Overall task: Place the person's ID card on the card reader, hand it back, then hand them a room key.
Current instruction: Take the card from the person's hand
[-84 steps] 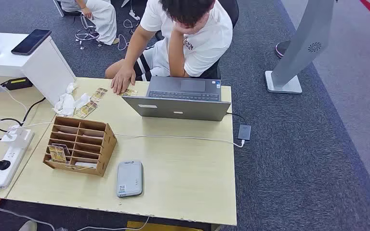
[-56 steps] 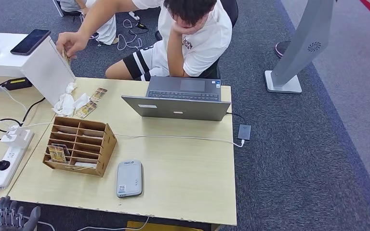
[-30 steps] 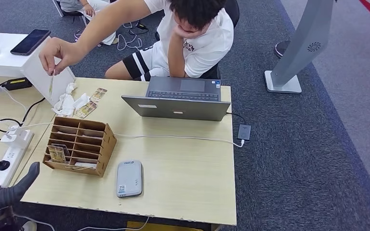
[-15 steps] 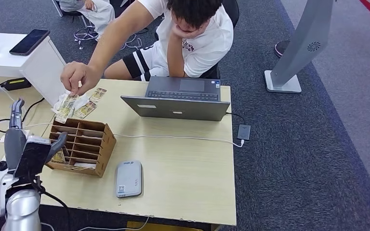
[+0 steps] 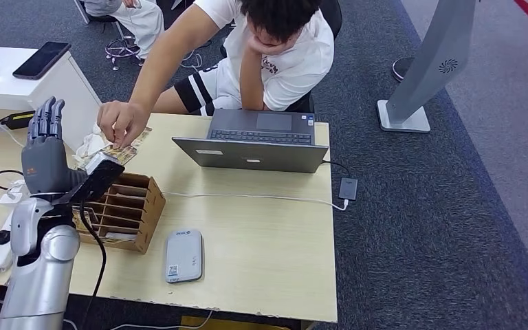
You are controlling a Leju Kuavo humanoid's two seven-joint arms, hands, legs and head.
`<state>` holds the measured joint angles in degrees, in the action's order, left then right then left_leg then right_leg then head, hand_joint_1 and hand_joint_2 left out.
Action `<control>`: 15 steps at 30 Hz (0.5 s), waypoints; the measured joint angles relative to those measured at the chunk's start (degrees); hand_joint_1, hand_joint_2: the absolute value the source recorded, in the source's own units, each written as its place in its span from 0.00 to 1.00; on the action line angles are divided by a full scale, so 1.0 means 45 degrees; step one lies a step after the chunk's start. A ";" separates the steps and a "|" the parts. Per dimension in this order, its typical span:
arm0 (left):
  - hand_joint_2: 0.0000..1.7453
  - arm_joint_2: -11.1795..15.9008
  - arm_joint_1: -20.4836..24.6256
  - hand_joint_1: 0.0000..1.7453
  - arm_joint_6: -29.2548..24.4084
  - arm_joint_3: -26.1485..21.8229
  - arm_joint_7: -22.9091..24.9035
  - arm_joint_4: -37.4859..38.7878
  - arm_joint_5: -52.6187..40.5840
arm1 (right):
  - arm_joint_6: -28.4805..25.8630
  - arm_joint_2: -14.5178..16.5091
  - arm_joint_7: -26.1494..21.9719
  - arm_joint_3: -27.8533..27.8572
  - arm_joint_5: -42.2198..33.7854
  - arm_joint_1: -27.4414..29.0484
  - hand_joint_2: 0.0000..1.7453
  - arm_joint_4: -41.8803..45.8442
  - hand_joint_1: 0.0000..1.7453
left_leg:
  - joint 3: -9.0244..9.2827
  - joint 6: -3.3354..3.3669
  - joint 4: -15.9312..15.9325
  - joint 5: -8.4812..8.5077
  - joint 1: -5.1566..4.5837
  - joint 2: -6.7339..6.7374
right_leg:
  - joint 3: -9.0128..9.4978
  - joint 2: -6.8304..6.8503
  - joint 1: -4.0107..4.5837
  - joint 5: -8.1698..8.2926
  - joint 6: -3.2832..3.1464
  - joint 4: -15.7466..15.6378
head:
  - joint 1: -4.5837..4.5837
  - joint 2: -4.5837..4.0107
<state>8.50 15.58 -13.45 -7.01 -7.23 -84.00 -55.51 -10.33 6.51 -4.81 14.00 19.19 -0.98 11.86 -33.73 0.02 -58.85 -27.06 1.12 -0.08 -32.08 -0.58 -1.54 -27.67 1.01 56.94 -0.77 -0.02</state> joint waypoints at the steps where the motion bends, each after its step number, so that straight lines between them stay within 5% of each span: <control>1: 1.00 0.0181 0.0106 0.00 -0.0123 0.0172 0.0156 0.0068 -0.0318 | 0.0004 0.0006 0.0033 -0.0058 0.0108 -0.0007 0.00 -0.0006 0.00 | 0.0000 0.0000 0.0000 0.0000 0.0000 0.0003 | 0.0000 -0.0003 0.0000 0.0000 -0.0001 0.0002 | -0.0001 0.0000; 11: 1.00 0.2129 0.0580 0.00 -0.1483 0.1762 0.1893 0.0177 -0.3640 | 0.0158 0.0108 0.0371 -0.0688 0.1318 -0.0036 0.00 -0.0125 0.00 | -0.0005 -0.0001 0.0001 0.0000 0.0007 0.0010 | 0.0000 -0.0010 0.0008 0.0000 -0.0002 0.0008 | -0.0004 0.0002; 15: 1.00 0.2879 -0.0010 0.00 -0.1864 0.1901 0.2470 -0.0090 -0.4479 | 0.0147 0.0194 0.0568 -0.0879 0.1697 -0.0041 0.00 -0.0181 0.00 | -0.0004 -0.0002 0.0002 -0.0002 0.0008 0.0024 | -0.0002 -0.0022 0.0009 -0.0002 -0.0004 0.0012 | 0.0000 0.0000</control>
<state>21.45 15.54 -21.84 1.55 3.88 -84.41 -75.67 -9.67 7.39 -2.26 10.04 26.83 -1.16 11.04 -33.75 0.01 -58.84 -27.07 1.16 0.03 -32.09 -0.68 -1.50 -27.68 1.00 56.99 -0.76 -0.02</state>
